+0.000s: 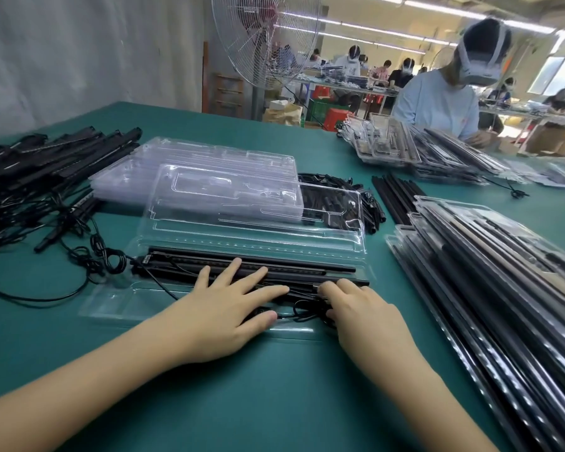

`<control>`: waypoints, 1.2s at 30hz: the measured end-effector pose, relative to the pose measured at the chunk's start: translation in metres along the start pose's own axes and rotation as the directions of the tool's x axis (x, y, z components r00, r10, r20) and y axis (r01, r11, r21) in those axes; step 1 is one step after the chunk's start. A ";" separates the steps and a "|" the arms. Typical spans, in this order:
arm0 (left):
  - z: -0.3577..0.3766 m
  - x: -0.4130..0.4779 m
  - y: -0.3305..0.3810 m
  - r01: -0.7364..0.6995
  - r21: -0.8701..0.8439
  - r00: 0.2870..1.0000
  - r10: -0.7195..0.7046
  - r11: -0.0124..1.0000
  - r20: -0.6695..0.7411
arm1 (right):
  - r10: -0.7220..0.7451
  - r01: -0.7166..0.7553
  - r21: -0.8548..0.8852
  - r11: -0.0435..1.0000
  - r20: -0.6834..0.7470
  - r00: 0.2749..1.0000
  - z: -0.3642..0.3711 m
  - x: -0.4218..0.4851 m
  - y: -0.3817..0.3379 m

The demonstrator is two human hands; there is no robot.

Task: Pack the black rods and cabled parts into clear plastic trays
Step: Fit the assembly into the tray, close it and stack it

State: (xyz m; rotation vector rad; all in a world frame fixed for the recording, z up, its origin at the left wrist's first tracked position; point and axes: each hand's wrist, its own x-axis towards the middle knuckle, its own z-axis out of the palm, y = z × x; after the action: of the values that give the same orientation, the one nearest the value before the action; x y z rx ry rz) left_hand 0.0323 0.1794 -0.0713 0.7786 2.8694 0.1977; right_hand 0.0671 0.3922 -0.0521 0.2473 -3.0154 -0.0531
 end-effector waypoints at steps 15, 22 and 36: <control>0.003 0.009 0.038 -0.414 0.156 0.895 0.433 0.897 -0.112 | -0.032 -0.054 0.590 0.806 0.135 0.990 -0.008 0.008 0.040; -0.005 0.003 0.051 -0.397 0.209 0.882 0.435 0.893 -0.180 | 0.012 -0.213 0.756 0.619 0.263 0.965 -0.010 0.006 0.057; -0.004 0.022 0.031 -0.464 0.102 0.866 0.475 0.880 -0.160 | -0.019 -0.106 0.686 0.719 0.172 0.985 -0.007 0.005 0.053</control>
State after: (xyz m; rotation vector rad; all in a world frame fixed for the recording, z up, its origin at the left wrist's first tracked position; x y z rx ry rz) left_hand 0.0282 0.2168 -0.0651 1.5437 2.7992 0.2510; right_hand 0.0544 0.4436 -0.0418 0.2353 -3.0451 1.1444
